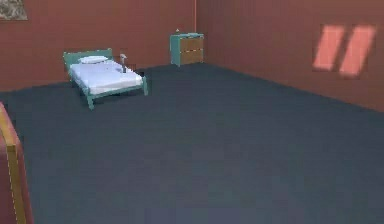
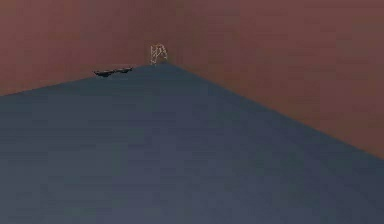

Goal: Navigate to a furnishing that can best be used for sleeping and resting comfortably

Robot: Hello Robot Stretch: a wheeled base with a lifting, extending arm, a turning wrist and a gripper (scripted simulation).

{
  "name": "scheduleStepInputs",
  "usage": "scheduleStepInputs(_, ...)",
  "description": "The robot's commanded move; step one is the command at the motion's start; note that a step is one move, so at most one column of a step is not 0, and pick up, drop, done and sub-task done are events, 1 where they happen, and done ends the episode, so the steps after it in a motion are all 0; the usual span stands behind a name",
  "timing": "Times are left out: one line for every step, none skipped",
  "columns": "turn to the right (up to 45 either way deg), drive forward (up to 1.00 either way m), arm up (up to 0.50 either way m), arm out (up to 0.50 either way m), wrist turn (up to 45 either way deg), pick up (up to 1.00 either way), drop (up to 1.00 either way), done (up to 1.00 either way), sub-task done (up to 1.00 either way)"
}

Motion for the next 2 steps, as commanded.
scheduleStepInputs(0.0,0.85,0.0,0.0,0.0,0.0,0.0,0.0,0.0)
scheduleStepInputs(-33.0,0.0,0.0,0.0,0.0,0.0,0.0,0.0,0.0)
